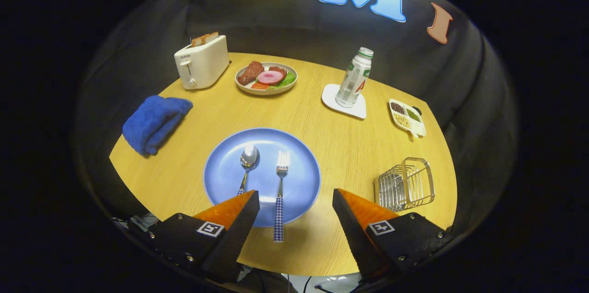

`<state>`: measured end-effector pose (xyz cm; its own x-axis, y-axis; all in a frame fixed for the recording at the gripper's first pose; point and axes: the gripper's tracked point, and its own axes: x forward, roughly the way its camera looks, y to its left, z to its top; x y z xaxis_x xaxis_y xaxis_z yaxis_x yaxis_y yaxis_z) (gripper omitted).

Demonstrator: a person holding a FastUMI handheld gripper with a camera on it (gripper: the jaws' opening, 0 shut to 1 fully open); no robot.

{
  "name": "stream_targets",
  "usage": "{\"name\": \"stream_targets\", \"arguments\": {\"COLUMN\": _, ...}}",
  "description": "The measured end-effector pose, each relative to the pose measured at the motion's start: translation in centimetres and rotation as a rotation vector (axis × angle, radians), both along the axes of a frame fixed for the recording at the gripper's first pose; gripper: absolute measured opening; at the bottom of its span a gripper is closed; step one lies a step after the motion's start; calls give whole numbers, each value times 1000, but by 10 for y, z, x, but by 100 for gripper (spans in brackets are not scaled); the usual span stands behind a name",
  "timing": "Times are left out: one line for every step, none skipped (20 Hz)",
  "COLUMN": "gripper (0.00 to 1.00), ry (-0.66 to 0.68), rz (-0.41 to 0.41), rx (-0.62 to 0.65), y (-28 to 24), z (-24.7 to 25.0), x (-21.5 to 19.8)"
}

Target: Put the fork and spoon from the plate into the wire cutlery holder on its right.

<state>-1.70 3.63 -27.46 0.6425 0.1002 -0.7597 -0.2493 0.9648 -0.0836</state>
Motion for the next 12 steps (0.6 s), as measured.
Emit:
{"name": "stream_targets", "arguments": {"gripper": 98, "ry": 17, "rz": -4, "rx": -8, "y": -1, "z": -6, "x": 2}}
{"name": "stream_targets", "arguments": {"gripper": 98, "ry": 42, "rz": -3, "rx": -17, "y": -1, "z": -14, "x": 1}}
{"name": "stream_targets", "arguments": {"gripper": 85, "ry": 72, "rz": 2, "rx": -14, "y": 2, "z": -20, "x": 1}}
{"name": "stream_targets", "arguments": {"gripper": 81, "ry": 96, "rz": 0, "rx": -24, "y": 1, "z": -26, "x": -1}}
{"name": "stream_targets", "arguments": {"gripper": 81, "ry": 111, "rz": 4, "rx": -17, "y": 4, "z": -29, "x": 1}}
{"name": "stream_targets", "arguments": {"gripper": 81, "ry": 130, "rz": 6, "rx": -26, "y": 4, "z": -36, "x": 0}}
{"name": "stream_targets", "arguments": {"gripper": 75, "ry": 154, "rz": 9, "rx": -35, "y": 5, "z": -40, "x": -1}}
{"name": "stream_targets", "arguments": {"gripper": 68, "ry": 172, "rz": 22, "rx": -26, "y": 10, "z": -45, "x": -1}}
{"name": "stream_targets", "arguments": {"gripper": 61, "ry": 189, "rz": 28, "rx": -36, "y": 10, "z": -50, "x": -1}}
{"name": "stream_targets", "arguments": {"gripper": 54, "ry": 203, "rz": 35, "rx": -39, "y": 13, "z": -52, "x": -3}}
{"name": "stream_targets", "arguments": {"gripper": 52, "ry": 209, "rz": 41, "rx": -44, "y": 14, "z": -53, "x": -2}}
{"name": "stream_targets", "arguments": {"gripper": 52, "ry": 219, "rz": 51, "rx": -52, "y": 15, "z": -56, "x": -2}}
